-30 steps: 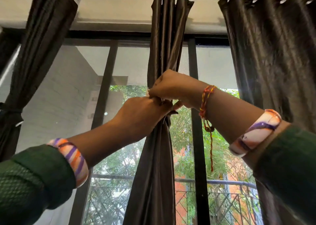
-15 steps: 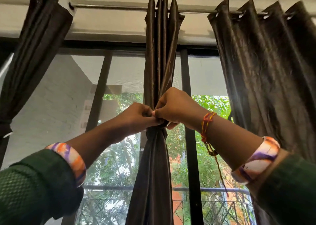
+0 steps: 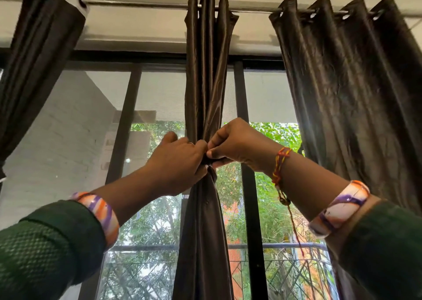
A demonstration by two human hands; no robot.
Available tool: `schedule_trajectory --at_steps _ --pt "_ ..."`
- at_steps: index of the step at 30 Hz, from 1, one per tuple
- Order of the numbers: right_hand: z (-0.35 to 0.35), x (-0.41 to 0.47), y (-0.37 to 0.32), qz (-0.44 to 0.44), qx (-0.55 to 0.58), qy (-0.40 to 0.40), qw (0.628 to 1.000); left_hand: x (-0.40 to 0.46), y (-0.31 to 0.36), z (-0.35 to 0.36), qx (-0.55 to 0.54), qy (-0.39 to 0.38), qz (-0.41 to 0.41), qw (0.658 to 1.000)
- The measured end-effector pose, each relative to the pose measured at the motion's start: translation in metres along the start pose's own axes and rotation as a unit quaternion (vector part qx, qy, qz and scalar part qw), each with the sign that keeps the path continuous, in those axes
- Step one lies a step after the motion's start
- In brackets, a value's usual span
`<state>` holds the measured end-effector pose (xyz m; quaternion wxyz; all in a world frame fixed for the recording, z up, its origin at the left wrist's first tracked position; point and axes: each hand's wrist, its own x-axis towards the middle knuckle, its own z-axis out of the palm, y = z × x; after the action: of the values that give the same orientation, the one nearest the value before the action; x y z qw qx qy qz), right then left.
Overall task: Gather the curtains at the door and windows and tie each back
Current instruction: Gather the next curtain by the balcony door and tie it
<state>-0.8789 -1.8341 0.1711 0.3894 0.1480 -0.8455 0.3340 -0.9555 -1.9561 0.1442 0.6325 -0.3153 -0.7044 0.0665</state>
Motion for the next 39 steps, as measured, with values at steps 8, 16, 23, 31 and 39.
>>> schedule_trajectory --at_steps 8,16,23,31,39 --pt "0.005 0.002 0.008 -0.07 -0.093 0.049 0.992 0.002 0.009 0.009 -0.056 0.052 -0.103 0.992" --pt "0.009 0.006 0.011 -0.138 -0.116 0.134 0.974 -0.003 0.001 0.017 -0.039 0.119 -0.066 0.99" --pt "0.019 0.02 0.027 -0.094 0.064 0.164 0.98 -0.003 -0.008 0.012 0.035 0.198 0.051 0.978" --pt "0.026 0.005 0.04 0.023 0.161 0.063 0.985 0.002 -0.018 -0.002 -0.041 0.035 0.063 0.997" --pt "0.039 -0.013 0.047 0.027 0.207 -0.027 0.978 0.012 -0.023 -0.008 -0.402 -0.292 -0.157 0.854"
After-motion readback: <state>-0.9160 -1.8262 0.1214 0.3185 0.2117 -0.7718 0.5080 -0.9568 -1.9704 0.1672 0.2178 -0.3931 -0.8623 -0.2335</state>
